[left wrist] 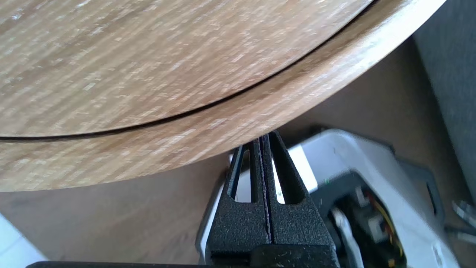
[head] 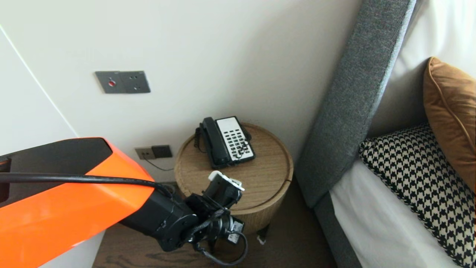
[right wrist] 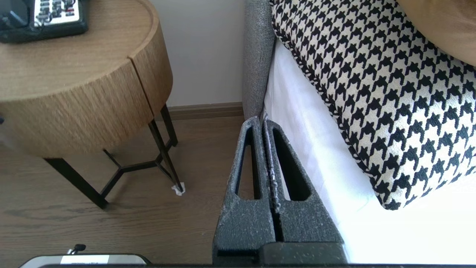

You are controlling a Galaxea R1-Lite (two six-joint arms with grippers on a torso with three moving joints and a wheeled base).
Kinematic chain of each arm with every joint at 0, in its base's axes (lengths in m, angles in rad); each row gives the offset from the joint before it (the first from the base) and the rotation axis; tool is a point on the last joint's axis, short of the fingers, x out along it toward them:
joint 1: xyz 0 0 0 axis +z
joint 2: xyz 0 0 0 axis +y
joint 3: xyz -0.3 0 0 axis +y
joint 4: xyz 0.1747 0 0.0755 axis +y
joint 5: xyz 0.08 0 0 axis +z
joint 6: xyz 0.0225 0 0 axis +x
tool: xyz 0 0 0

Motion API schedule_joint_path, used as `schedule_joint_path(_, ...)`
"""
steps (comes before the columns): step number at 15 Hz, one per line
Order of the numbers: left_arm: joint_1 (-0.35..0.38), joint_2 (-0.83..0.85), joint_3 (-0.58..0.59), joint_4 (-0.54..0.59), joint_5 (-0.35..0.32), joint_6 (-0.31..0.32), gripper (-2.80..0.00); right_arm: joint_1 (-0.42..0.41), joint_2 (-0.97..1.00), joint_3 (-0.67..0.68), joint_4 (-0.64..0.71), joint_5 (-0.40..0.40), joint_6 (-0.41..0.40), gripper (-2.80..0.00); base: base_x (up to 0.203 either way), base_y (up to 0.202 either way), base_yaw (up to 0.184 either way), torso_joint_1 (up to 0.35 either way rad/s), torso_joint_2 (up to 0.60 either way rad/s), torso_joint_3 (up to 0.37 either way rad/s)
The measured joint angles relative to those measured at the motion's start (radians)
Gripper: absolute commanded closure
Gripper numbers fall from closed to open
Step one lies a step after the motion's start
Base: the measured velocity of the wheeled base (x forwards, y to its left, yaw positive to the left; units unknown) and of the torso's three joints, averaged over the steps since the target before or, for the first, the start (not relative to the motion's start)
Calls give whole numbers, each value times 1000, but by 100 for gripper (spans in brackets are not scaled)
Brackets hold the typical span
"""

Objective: Close the nightstand drawer

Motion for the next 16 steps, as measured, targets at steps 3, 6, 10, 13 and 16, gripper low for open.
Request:
schedule_joint_path(3, -1, -7, 13, -9, -1, 0, 0, 0, 0, 0, 0, 0, 0, 0, 0, 0, 0, 0, 0, 0)
schedule_joint_path(6, -5, -20, 45, -8, -2, 0, 0, 0, 0, 0, 0, 0, 0, 0, 0, 0, 0, 0, 0, 0)
schedule_joint_path(10, -23, -38, 83, -26, 3, 1, 0, 0, 0, 0, 0, 0, 0, 0, 0, 0, 0, 0, 0, 0)
schedule_joint_path(13, -40, -68, 120, -31, 3, 1, 0, 0, 0, 0, 0, 0, 0, 0, 0, 0, 0, 0, 0, 0)
schedule_joint_path(16, -57, -136, 203, -27, 0, 3, 0, 0, 0, 0, 0, 0, 0, 0, 0, 0, 0, 0, 0, 0)
